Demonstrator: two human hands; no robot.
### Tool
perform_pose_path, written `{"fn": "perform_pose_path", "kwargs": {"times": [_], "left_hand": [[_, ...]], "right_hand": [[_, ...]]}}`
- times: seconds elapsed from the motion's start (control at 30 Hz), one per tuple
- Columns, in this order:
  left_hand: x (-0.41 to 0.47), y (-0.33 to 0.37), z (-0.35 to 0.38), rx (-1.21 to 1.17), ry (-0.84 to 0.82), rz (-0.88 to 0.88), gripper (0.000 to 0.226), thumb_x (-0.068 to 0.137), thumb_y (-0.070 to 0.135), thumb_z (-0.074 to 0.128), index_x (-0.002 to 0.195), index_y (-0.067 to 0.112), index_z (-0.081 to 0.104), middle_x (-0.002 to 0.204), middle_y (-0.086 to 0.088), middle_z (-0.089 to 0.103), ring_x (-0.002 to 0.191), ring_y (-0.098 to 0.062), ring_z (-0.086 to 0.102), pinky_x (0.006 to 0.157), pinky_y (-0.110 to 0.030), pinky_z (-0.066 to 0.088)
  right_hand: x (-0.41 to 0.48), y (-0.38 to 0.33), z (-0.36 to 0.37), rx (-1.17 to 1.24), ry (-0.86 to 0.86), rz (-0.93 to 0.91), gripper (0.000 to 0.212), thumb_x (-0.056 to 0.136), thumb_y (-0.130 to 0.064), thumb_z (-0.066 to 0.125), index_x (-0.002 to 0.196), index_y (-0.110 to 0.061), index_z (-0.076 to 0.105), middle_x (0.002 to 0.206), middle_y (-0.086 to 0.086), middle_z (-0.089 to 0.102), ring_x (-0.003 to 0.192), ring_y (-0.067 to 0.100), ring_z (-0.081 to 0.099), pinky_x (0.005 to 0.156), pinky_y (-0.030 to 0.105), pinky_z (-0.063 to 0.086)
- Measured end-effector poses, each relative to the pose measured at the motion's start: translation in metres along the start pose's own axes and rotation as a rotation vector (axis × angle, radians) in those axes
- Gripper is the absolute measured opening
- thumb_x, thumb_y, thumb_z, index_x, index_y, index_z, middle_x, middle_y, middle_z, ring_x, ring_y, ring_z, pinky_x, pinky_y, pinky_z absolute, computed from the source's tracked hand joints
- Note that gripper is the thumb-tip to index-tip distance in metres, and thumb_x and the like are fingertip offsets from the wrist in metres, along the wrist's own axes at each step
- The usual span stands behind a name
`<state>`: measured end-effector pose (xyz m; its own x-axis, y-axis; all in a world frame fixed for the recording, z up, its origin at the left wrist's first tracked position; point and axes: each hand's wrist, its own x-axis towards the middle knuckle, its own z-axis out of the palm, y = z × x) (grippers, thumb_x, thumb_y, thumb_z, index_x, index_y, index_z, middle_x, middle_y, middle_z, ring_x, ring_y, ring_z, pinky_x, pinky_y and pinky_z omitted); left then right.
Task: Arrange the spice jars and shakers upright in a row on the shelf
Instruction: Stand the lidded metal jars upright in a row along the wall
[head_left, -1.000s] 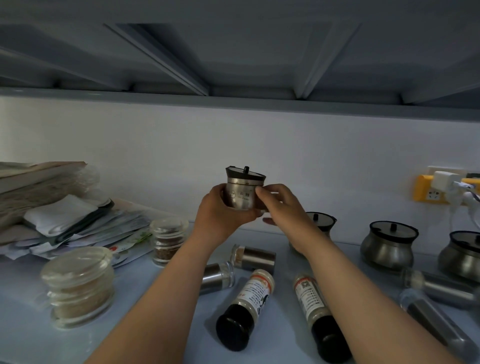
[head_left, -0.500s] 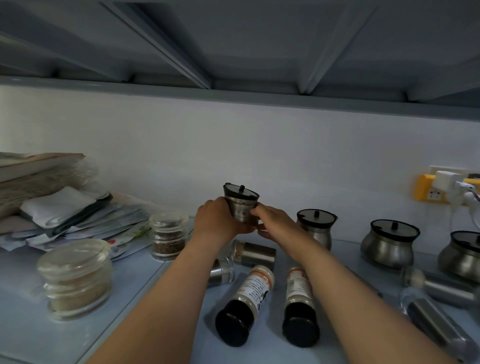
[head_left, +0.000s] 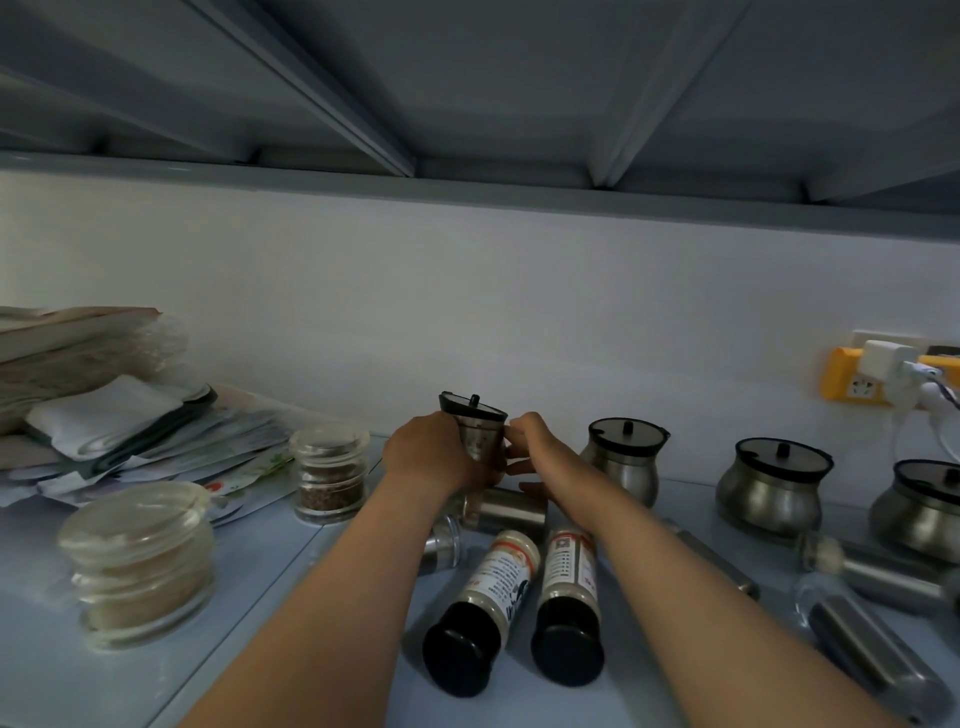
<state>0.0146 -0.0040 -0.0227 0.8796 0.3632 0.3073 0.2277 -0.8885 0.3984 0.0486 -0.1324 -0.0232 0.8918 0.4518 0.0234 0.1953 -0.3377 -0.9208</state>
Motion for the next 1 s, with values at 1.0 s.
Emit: {"fn": "perform_pose_path", "kwargs": {"times": [1.0], "left_hand": [[-0.012, -0.010, -0.007, 0.184, -0.082, 0.060, 0.026, 0.090, 0.008, 0.046, 0.113, 0.003, 0.057, 0.118, -0.014, 0.063, 0.111, -0.029, 0.059, 0.085, -0.033, 0.046]], "right_hand": [[-0.006, 0.003, -0.004, 0.057, -0.038, 0.023, 0.056, 0.098, -0.041, 0.017, 0.133, -0.015, 0.052, 0.141, 0.008, 0.050, 0.128, 0.016, 0.047, 0.110, 0.030, 0.032]]}}
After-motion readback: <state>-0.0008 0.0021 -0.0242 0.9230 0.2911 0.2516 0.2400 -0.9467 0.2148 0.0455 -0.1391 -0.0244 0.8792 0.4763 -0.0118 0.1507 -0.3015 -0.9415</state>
